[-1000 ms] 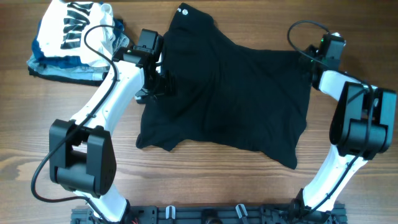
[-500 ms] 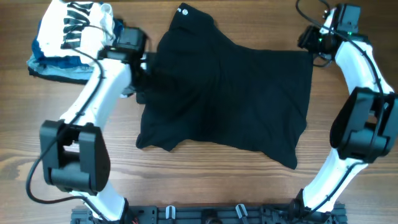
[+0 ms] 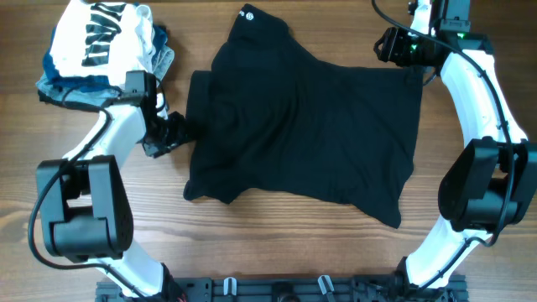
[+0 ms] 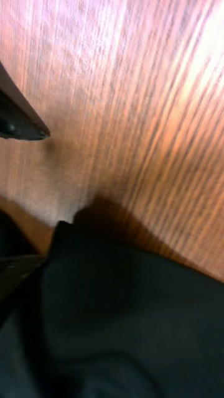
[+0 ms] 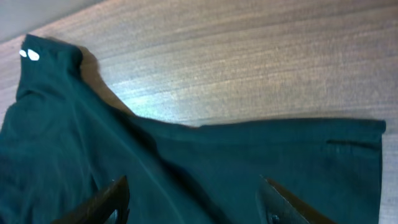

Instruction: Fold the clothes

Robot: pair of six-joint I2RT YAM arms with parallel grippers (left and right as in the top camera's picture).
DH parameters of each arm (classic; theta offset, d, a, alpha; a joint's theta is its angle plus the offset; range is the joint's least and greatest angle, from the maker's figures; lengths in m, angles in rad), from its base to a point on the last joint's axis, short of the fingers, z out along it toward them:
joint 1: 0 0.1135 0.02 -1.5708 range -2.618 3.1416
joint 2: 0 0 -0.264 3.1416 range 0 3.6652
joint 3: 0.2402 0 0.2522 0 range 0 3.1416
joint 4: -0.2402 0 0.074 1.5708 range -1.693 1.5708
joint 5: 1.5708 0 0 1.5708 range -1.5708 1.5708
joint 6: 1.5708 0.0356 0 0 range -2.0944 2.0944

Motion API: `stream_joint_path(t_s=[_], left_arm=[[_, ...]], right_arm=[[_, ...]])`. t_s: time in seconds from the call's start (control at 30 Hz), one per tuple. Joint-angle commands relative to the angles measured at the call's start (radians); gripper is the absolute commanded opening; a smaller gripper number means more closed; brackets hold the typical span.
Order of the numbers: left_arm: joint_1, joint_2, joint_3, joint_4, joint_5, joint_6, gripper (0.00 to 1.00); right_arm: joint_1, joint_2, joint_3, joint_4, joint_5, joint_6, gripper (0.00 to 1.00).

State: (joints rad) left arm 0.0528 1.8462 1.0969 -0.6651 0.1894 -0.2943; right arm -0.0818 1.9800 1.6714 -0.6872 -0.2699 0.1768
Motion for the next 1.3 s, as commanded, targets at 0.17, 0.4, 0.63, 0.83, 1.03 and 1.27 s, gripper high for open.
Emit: stream_joint_path(t_s=[0.17, 0.4, 0.63, 0.83, 1.03, 1.27], left_arm=[[0.000, 0.002, -0.117, 0.229, 0.069, -0.002, 0.52], [-0.038, 0.068, -0.117, 0.217, 0.068, -0.003, 0.25], [0.002, 0.077, -0.117, 0.266, -0.232, -0.002, 0.04], [0.112, 0.077, -0.117, 0.232, -0.445, 0.030, 0.04], [0.124, 0.067, -0.054, 0.118, -0.324, 0.055, 0.04], [0.124, -0.001, 0.224, -0.357, 0.027, 0.134, 0.70]], right_arm=[[-0.001, -0.006, 0.011, -0.029, -0.015, -0.020, 0.66], [-0.002, -0.006, 0.011, -0.054, -0.012, -0.017, 0.66], [-0.002, -0.006, 0.011, -0.172, -0.012, 0.018, 0.77], [-0.002, -0.006, 0.011, -0.267, -0.012, 0.034, 0.91], [-0.004, -0.007, 0.011, -0.303, -0.216, -0.067, 1.00], [-0.026, -0.194, 0.011, -0.482, -0.108, 0.043, 0.96]])
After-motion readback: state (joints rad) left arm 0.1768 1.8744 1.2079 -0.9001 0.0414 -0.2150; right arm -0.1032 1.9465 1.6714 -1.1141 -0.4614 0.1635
